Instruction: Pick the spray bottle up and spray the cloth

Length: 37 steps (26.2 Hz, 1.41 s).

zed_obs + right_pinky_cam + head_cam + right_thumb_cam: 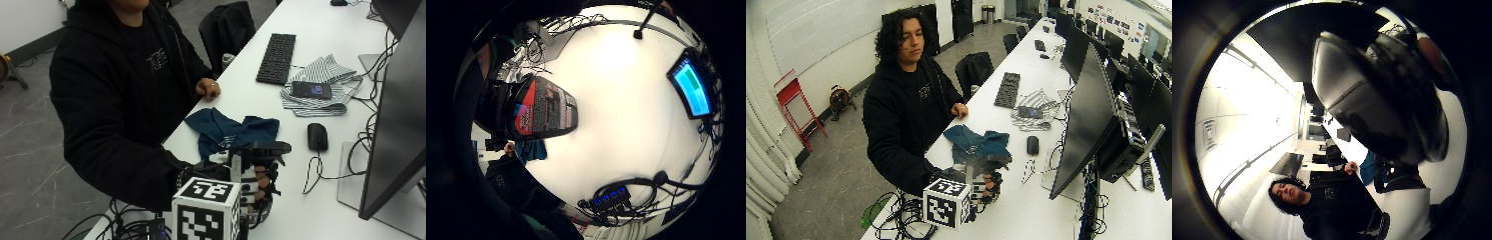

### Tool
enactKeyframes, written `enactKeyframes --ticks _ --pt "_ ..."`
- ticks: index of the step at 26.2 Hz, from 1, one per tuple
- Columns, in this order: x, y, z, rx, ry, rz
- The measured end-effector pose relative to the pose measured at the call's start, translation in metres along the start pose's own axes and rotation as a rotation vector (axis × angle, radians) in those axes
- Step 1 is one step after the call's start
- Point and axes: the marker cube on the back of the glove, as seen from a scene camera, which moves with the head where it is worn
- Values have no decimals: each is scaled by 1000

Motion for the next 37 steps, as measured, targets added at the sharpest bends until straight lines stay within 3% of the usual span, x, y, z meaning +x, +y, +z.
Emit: enactKeyframes --ticks 5,10,19,29,33,37 --pt "-3 -17 17 83 -179 -6" --pt "-7 -43 32 295 -328 -1" --pt "-7 -32 35 401 -234 8" --pt "-24 -22 31 329 -231 -45" --pt "-60 -10 26 174 -142 -62" --pt "-99 0 25 -13 94 -49"
